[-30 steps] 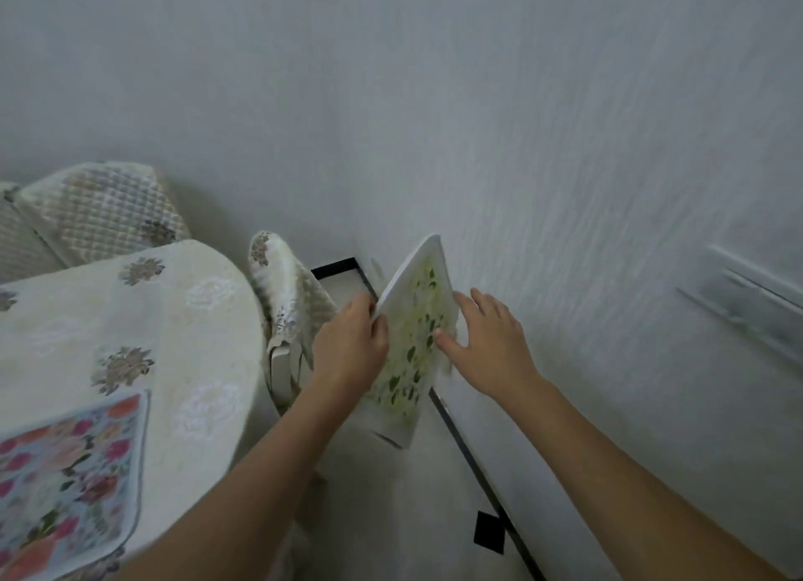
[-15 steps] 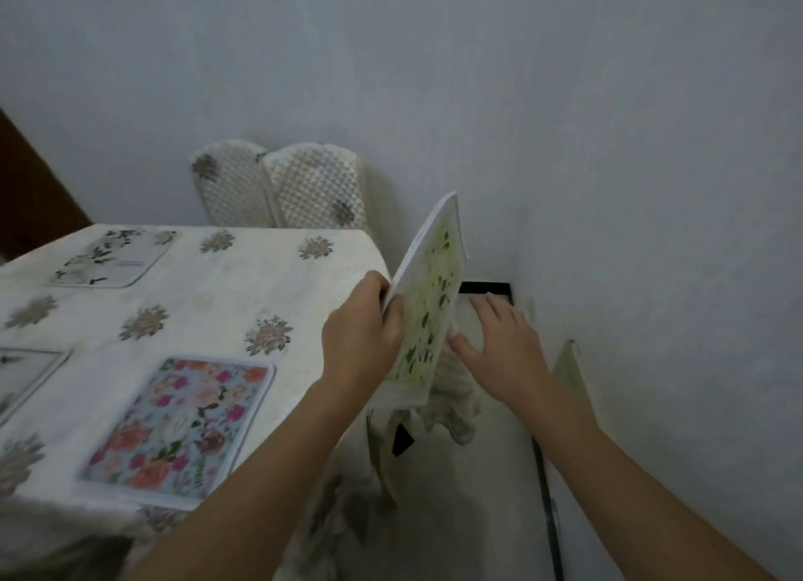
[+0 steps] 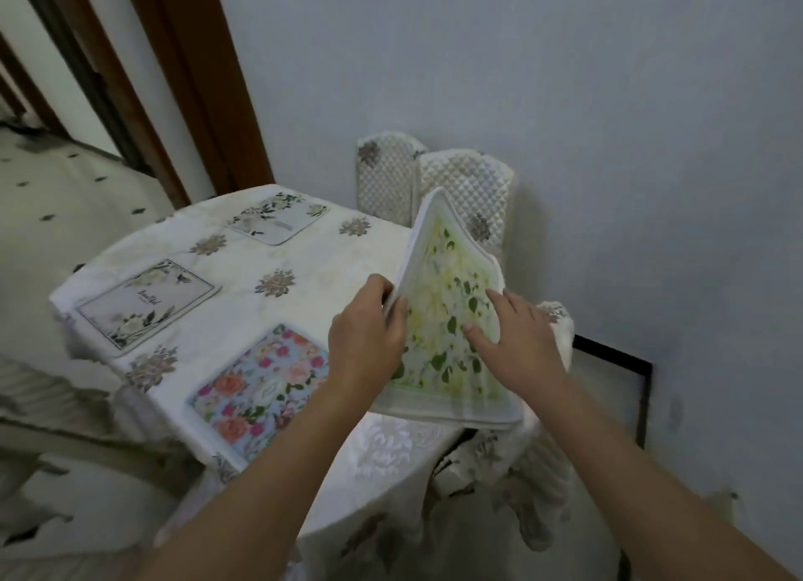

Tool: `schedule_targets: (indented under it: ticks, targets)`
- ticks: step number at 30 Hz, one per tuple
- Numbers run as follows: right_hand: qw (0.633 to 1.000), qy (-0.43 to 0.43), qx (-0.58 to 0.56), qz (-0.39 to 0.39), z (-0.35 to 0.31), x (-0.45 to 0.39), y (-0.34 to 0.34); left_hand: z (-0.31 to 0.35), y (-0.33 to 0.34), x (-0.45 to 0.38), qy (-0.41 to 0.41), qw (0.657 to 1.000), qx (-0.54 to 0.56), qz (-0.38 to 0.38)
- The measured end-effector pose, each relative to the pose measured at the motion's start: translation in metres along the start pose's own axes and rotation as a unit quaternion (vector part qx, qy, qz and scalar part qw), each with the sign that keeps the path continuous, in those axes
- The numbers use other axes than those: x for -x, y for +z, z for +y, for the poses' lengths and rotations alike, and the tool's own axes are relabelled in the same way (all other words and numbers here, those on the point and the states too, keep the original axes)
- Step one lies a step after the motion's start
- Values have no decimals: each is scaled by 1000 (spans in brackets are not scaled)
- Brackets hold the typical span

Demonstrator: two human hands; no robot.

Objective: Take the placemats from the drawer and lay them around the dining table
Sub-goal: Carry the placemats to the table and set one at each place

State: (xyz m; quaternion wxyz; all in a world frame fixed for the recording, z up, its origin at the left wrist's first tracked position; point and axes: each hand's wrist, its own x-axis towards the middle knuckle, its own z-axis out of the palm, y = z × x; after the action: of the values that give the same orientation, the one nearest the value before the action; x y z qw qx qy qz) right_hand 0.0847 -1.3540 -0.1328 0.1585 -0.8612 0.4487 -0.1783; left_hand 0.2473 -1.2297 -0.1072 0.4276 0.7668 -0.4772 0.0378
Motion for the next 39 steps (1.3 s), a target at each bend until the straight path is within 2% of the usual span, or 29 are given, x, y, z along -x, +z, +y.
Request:
schedule_targets:
  ticks: [10,16,24,32,39]
  targets:
    - [999,-31,16,-12,8,-98,13,-26,47,-89,-35,999,1,23]
    - [997,-72,22,-26,7,-146,31,-51,57,-118,-98,993,21,65]
    - [986,-132,4,-100,36,-211,74,-65,108,-131,-176,978,-28,111]
    - [961,-209,-8,-180,101,-283,79,-25,175,-153,-281,938,-27,199]
    - [939,-261,-40,-222,101,-298,74,15,171,-149,-299,920,-63,244]
